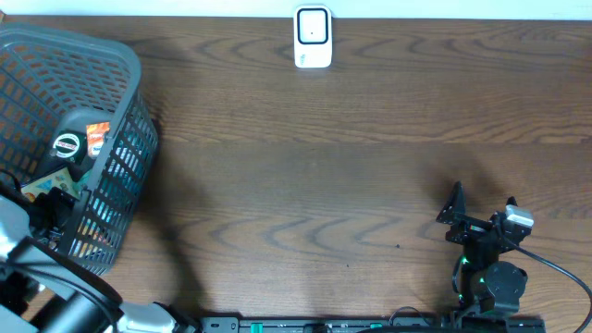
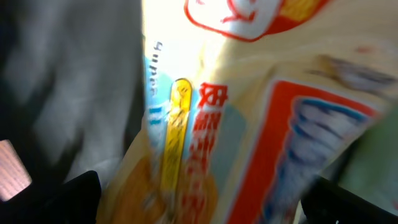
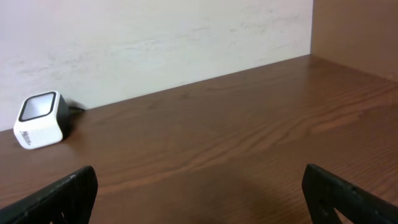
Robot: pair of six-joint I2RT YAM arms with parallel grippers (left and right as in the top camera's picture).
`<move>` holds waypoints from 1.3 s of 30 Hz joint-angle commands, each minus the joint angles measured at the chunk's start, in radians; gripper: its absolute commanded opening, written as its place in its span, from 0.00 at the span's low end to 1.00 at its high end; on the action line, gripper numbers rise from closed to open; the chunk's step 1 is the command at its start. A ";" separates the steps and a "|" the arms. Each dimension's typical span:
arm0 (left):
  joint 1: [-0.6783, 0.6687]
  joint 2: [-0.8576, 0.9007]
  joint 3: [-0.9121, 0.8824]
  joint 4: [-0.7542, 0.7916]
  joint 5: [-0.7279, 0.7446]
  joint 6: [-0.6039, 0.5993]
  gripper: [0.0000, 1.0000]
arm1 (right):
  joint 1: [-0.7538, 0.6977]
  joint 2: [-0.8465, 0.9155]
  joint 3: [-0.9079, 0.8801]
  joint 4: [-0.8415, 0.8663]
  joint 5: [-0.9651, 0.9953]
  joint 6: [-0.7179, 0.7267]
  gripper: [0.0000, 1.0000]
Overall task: Scan the item barcode
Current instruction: 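Reach the left gripper into the basket and grasp the yellow snack bag, then lift the snack bag out and place it on the table center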
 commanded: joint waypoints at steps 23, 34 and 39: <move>0.000 -0.507 0.241 0.007 0.229 -0.336 0.30 | 0.008 -0.002 -0.001 -0.004 0.005 0.004 0.99; -0.305 -0.806 0.239 0.290 0.663 -0.608 0.33 | 0.008 -0.002 -0.001 -0.004 0.005 0.004 0.99; -0.657 -0.776 0.204 0.120 0.611 -0.417 0.36 | 0.008 -0.002 -0.001 -0.004 0.005 0.004 0.99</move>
